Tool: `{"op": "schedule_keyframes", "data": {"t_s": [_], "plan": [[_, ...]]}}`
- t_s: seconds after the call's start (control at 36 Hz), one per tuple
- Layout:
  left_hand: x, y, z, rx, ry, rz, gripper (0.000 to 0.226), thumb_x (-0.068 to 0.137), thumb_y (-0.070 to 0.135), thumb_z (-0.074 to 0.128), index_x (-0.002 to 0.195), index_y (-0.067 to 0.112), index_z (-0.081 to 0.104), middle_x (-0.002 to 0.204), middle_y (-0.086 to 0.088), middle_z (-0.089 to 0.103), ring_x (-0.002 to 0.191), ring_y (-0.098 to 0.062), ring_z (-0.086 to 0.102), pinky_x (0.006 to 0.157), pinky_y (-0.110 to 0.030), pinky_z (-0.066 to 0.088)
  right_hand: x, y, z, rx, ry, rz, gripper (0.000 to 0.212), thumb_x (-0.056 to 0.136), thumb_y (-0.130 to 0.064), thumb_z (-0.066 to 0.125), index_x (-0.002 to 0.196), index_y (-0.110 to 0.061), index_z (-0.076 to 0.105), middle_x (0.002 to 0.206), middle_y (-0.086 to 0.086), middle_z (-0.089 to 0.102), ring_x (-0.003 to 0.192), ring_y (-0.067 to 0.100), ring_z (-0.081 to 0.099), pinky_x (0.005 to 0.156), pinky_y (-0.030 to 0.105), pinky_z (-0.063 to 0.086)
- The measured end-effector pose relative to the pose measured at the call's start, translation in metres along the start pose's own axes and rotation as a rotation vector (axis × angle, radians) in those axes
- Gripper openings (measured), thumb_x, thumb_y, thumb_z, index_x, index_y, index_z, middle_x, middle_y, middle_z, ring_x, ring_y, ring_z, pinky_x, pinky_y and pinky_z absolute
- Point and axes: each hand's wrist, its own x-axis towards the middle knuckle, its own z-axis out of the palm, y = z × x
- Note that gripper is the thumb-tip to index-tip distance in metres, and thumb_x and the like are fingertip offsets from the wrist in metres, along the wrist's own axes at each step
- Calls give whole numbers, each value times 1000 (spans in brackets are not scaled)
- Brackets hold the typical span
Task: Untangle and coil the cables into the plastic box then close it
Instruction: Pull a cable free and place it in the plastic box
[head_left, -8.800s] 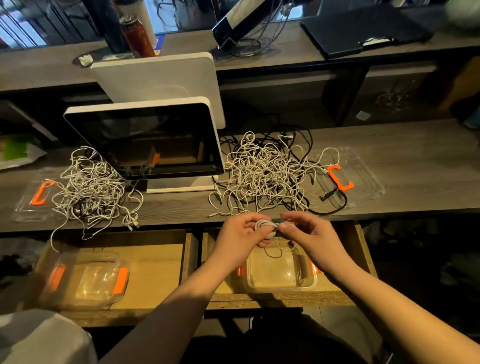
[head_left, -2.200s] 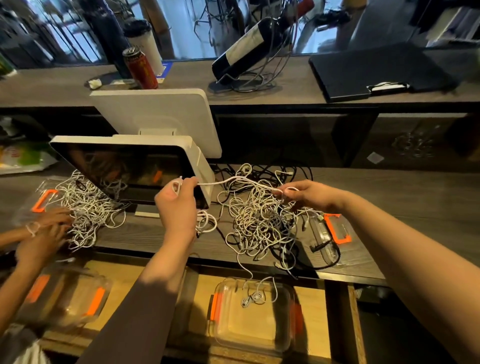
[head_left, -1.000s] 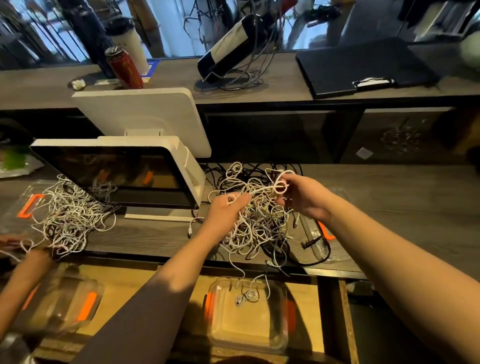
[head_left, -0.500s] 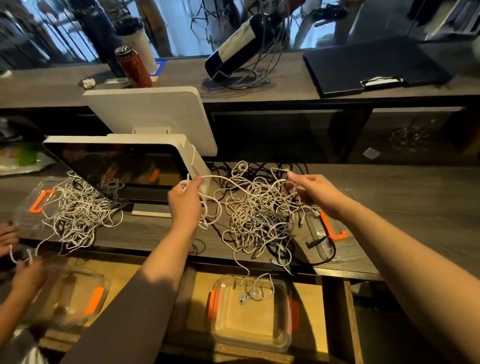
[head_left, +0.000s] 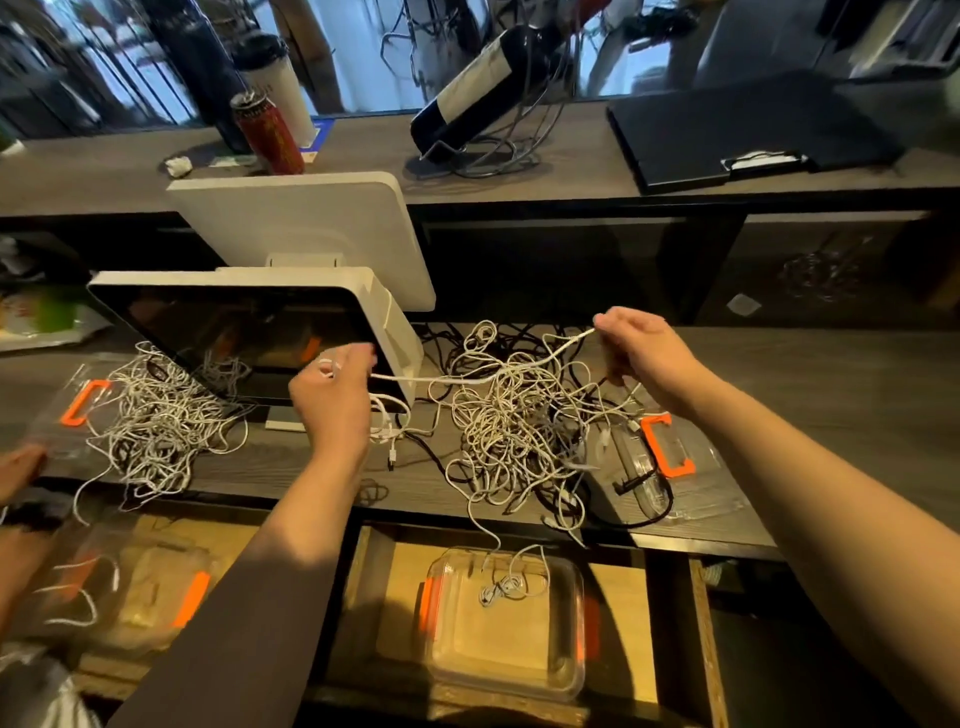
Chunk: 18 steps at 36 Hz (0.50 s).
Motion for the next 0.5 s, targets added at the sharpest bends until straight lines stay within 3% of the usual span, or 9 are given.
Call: {"op": "schedule_keyframes", "data": {"t_s": [0.06,0.08,0.17,0.25,0.36,0.5], "plan": [[-4,7,1,54,-155,45,18,84,2,67,73,16,69,81,-4,75,80,-15,72,68,-26,55,-3,-10,12,-215,-62,-68,27,102,-27,55,78,-14,55,59,-7,43,51,8,39,47,21,35],[-8,12,4,61,-247,41,18,85,0,67,75,14,66,80,-6,76,79,-18,74,62,-27,55,-3,-14,20,-314,-112,-105,26,101,-29,56,78,-15,57,59,-11,45,51,5,40,48,18,36],[-24,25,25,107,-551,-5,26,87,-4,60,96,19,53,82,-13,75,60,-22,69,47,-30,44,-5,-26,45,-480,-222,-188,26,98,-36,60,74,-26,59,62,-13,51,57,4,46,57,22,41],[-34,26,44,239,-733,-13,55,82,-5,56,121,35,54,94,-10,64,51,-7,53,45,-23,41,-6,-36,65,-487,-252,-258,26,97,-35,61,72,-27,58,64,-9,52,59,8,46,58,27,39],[-37,22,57,315,-837,28,32,92,7,55,112,32,62,71,5,56,57,-9,50,54,-23,40,-9,-47,73,-459,-258,-289,23,98,-31,60,81,-15,64,72,7,58,63,12,50,61,32,42],[-37,16,57,469,-864,138,10,96,30,63,103,28,70,66,9,57,58,-8,48,57,-25,37,-17,-44,65,-426,-238,-269,22,97,-29,62,85,-13,69,72,-2,65,62,1,55,59,17,43]]}}
